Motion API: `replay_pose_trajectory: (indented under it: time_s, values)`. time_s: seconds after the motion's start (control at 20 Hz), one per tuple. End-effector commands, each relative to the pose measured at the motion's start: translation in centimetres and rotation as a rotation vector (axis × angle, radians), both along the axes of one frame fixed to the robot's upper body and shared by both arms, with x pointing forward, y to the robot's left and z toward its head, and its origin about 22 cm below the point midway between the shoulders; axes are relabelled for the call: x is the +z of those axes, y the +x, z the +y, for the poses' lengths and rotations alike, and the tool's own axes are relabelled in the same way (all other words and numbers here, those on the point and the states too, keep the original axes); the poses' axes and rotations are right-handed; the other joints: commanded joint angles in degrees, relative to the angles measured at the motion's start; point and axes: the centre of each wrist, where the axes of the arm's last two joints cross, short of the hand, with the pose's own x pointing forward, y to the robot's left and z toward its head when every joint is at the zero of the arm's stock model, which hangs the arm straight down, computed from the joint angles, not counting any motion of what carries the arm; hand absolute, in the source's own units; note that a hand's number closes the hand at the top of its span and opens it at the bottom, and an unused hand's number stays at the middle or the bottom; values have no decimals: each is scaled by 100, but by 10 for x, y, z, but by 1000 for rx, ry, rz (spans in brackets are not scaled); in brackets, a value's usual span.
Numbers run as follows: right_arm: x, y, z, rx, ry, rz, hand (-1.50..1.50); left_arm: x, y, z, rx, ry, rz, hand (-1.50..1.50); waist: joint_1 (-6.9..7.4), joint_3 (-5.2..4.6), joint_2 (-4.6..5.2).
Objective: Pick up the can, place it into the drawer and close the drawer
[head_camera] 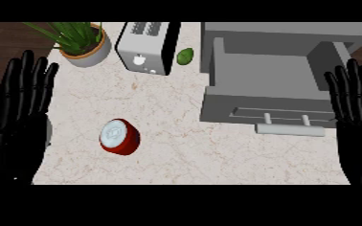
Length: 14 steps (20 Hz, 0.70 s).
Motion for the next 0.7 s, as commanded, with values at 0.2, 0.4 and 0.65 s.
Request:
replay_pose_trajectory:
  time_s: [0.2, 0.4, 0.65]
  values:
    - [-10, 3, 9, 108, 34, -19, -150, -2, -42, 3, -142, -27, 30, -150, -250, -15, -10]
    - [-18, -5, -18, -166, 95, 231, -150, -27, -56, 12, -32, 15, 402, -150, -228, -13, -19]
    - [-17, -30, -10, -170, 133, 242, -150, -8, -87, 20, -36, 16, 443, -150, -249, -16, -21]
